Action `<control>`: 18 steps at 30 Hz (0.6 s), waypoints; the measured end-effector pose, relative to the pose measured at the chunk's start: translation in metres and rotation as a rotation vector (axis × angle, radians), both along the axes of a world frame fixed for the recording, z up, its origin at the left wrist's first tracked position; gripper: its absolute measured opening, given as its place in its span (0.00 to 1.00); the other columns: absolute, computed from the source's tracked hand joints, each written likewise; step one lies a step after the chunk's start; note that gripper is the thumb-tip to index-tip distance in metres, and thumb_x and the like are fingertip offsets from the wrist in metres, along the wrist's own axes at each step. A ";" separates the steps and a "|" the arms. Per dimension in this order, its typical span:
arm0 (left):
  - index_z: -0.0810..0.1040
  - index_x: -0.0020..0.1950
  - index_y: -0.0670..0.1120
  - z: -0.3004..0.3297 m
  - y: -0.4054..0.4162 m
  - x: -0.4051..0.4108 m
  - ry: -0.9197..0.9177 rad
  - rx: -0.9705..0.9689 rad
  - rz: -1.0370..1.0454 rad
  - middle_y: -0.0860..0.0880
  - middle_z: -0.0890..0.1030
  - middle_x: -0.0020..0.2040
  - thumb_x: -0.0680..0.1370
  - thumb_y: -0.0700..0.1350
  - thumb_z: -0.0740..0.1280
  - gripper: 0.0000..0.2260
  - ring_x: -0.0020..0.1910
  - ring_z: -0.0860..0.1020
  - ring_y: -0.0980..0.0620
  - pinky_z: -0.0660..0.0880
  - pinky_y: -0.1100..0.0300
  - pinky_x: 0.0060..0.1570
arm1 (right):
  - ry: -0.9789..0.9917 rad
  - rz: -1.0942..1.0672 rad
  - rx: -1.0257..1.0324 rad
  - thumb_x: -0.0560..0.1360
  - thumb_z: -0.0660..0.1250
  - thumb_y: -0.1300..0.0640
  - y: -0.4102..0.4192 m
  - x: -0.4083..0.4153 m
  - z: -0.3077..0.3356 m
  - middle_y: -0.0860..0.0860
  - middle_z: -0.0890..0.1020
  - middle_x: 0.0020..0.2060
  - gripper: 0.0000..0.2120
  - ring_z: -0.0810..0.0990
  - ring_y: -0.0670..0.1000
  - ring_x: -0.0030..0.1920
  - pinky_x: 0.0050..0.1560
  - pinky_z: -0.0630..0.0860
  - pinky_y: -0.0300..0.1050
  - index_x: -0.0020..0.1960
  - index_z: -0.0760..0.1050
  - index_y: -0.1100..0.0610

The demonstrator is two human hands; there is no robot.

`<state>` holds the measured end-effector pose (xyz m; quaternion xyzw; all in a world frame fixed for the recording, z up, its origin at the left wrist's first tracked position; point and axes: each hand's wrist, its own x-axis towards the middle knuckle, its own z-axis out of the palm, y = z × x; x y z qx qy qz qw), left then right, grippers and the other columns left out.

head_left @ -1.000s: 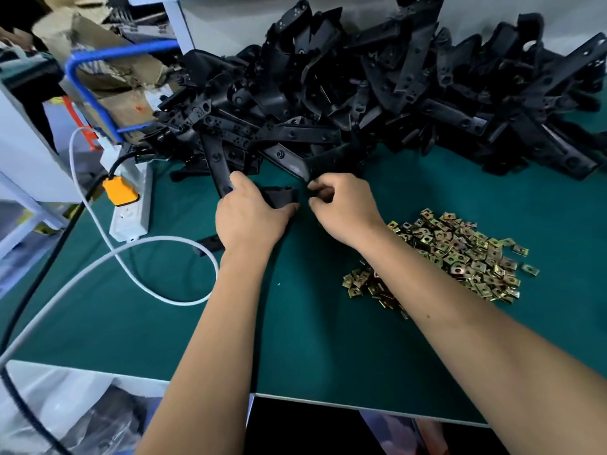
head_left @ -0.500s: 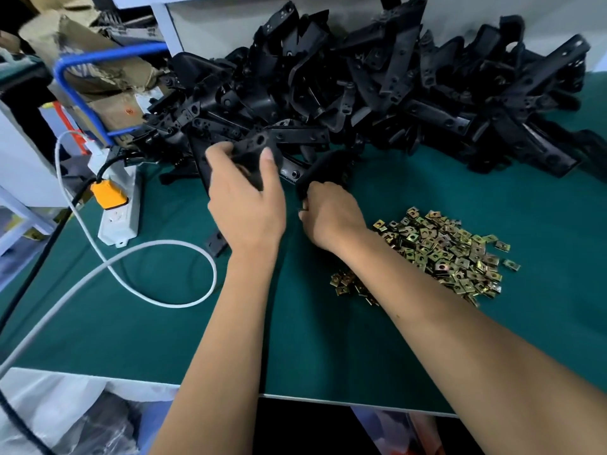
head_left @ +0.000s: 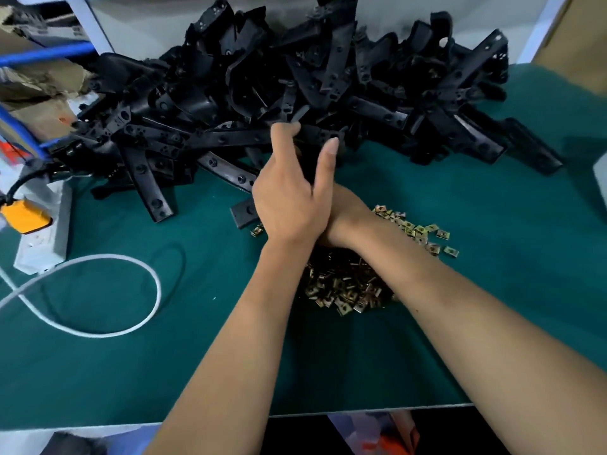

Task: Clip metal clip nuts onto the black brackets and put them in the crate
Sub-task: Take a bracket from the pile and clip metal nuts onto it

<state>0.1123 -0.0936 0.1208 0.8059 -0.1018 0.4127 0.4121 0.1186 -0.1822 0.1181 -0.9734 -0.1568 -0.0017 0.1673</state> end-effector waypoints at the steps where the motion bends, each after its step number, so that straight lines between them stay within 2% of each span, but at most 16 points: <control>1: 0.74 0.64 0.42 -0.001 0.000 0.004 0.015 0.010 -0.010 0.51 0.78 0.36 0.82 0.61 0.61 0.23 0.35 0.76 0.53 0.70 0.56 0.36 | 0.097 -0.086 0.075 0.81 0.65 0.58 0.000 0.000 0.002 0.46 0.74 0.36 0.16 0.75 0.51 0.38 0.34 0.68 0.43 0.38 0.67 0.46; 4: 0.73 0.65 0.41 -0.006 0.002 0.016 0.023 0.094 -0.054 0.51 0.78 0.37 0.83 0.61 0.61 0.23 0.36 0.76 0.52 0.69 0.55 0.36 | 0.116 -0.061 0.119 0.80 0.66 0.58 -0.014 0.000 0.001 0.48 0.75 0.35 0.14 0.76 0.53 0.36 0.34 0.69 0.46 0.38 0.68 0.47; 7: 0.73 0.66 0.42 -0.015 0.011 0.025 0.044 0.192 -0.095 0.53 0.77 0.38 0.83 0.62 0.61 0.24 0.37 0.75 0.54 0.64 0.59 0.38 | 0.127 -0.023 0.114 0.79 0.70 0.52 -0.035 0.000 0.003 0.48 0.79 0.37 0.07 0.79 0.50 0.36 0.37 0.74 0.46 0.44 0.74 0.52; 12: 0.74 0.62 0.44 -0.022 0.019 0.028 0.100 0.195 -0.121 0.52 0.77 0.35 0.82 0.66 0.58 0.26 0.34 0.75 0.51 0.69 0.54 0.35 | -0.011 -0.078 0.391 0.77 0.74 0.53 -0.065 0.004 -0.008 0.46 0.84 0.43 0.05 0.82 0.47 0.44 0.47 0.78 0.44 0.51 0.80 0.52; 15: 0.74 0.59 0.48 -0.022 0.022 0.029 0.147 0.196 -0.124 0.55 0.77 0.34 0.80 0.69 0.61 0.25 0.33 0.76 0.53 0.72 0.53 0.34 | -0.138 -0.180 0.573 0.76 0.76 0.54 -0.078 0.003 -0.017 0.46 0.84 0.38 0.06 0.83 0.45 0.40 0.44 0.78 0.41 0.47 0.79 0.52; 18: 0.73 0.60 0.53 -0.026 0.022 0.030 0.241 0.250 -0.220 0.55 0.79 0.36 0.74 0.70 0.69 0.26 0.35 0.78 0.55 0.77 0.51 0.38 | -0.169 -0.228 0.827 0.77 0.74 0.55 -0.087 0.002 -0.022 0.48 0.86 0.37 0.03 0.82 0.45 0.33 0.36 0.78 0.40 0.48 0.81 0.53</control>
